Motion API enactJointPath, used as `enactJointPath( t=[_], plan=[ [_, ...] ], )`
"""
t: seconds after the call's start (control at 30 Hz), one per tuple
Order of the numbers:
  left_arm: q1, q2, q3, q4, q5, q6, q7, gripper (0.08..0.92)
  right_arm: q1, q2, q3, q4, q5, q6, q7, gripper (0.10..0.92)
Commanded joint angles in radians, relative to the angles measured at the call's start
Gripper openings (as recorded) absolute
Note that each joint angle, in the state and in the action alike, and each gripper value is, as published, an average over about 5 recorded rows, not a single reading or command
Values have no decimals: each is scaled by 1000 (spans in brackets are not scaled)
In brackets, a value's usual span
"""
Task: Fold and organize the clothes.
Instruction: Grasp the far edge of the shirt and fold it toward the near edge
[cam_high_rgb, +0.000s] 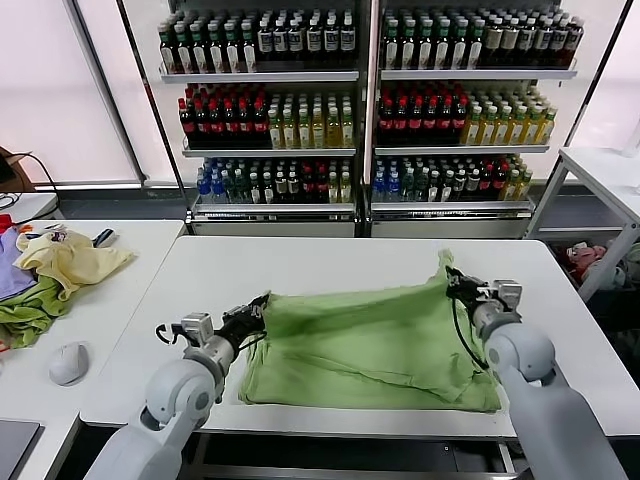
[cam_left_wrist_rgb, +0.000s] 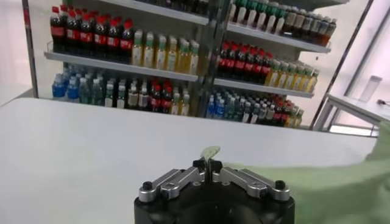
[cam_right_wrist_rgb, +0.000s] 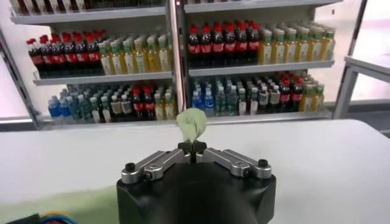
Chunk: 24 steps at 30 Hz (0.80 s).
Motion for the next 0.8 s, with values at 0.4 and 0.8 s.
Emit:
enactJointPath(
  t=[0.4, 0.8],
  plan=[
    [189, 30, -15, -56, 166, 9, 35, 101, -341, 14, 111, 197, -32, -42, 45, 111],
    [252, -66, -28, -130, 326, -18, -50, 297, -365, 27, 104, 233, -87, -34, 38, 357]
  ],
)
